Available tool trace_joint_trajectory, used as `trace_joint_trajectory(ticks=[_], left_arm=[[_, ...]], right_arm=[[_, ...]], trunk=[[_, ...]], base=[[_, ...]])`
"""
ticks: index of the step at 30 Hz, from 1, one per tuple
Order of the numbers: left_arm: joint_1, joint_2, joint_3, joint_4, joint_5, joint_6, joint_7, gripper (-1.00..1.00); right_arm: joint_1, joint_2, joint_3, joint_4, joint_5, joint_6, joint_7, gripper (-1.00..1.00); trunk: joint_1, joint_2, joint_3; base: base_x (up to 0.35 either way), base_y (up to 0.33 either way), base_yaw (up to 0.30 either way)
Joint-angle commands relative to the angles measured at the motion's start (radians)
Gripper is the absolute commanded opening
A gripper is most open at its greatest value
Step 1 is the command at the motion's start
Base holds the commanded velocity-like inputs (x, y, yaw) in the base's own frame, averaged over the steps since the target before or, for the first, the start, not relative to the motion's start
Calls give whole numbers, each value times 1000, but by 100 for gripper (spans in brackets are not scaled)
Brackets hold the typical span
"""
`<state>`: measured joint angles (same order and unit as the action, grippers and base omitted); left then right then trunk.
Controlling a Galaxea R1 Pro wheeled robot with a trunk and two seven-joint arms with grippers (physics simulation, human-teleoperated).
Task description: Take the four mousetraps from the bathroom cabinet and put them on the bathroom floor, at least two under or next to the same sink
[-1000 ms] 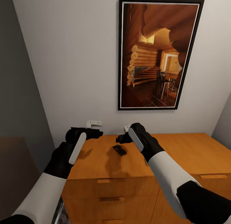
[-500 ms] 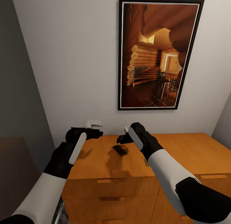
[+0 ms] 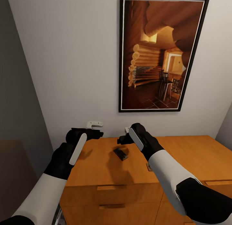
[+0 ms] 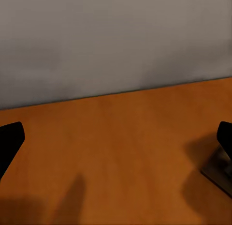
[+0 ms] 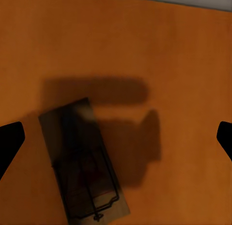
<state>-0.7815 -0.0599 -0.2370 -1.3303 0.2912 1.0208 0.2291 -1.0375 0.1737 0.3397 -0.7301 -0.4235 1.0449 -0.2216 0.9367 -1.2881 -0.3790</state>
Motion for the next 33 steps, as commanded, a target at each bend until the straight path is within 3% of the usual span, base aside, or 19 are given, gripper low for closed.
trace_joint_trajectory(ticks=[1,33], left_arm=[[-1,0,-1,-1,10,3,10,100],[-1,0,1,2,18,2,10,100]], right_arm=[[-1,0,3,0,-11,2,-10,100],[-1,1,8,34,-11,2,-11,100]], trunk=[[0,-1,-1],[0,-1,-1]], base=[[23,0,0],[3,0,0]])
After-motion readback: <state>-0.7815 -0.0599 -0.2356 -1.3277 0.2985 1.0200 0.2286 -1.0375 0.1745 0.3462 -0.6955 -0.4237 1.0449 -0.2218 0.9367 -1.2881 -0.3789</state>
